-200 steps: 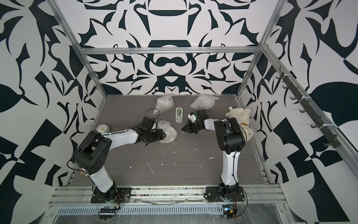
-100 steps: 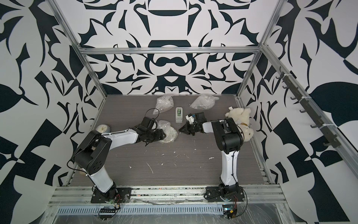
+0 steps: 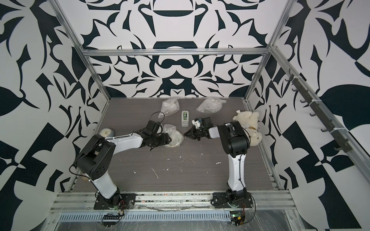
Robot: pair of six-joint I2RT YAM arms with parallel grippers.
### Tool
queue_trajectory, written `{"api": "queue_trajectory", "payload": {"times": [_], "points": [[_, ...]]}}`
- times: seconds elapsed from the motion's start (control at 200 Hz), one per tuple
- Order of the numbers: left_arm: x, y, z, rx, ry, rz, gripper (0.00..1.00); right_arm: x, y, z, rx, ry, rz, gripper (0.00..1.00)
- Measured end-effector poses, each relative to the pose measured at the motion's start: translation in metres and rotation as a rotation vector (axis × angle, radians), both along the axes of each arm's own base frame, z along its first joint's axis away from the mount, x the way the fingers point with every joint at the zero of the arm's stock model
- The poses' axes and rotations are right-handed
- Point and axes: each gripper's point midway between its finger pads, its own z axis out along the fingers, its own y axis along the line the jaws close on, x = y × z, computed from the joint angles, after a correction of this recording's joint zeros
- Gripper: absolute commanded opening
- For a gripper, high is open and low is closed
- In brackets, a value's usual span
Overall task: Wrap bowls in bubble wrap
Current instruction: Tear off the tape using the Tape Cutter.
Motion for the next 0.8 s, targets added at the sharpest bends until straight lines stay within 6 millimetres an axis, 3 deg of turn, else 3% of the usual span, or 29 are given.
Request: {"api": "queue_trajectory", "payload": {"times": [0.155,0.445,0.585,0.685,0.8], "points": [[0.0,0.0,0.0,0.0,0.001,0.0,0.72,-0.012,-0.027,-0.001,0.006,0.069,-0.022,0.0],[0.0,0.0,0.001,0.003,0.004,0.0,0.72,-0.025,-0.021,0.0,-0.002,0.092,0.032,0.0],[0.001,0.0,0.0,0.007,0.011,0.0,0.72,-0.041,-0.028,0.005,-0.066,0.146,0.046,0.0],[0.001,-0.001,0.0,0.007,0.01,-0.001,0.72,-0.053,-0.032,0.024,-0.096,0.152,0.062,0.0],[0.002,-0.001,0.0,0.008,0.01,-0.002,0.72,-0.058,-0.027,0.068,-0.102,0.086,0.102,0.0]]}}
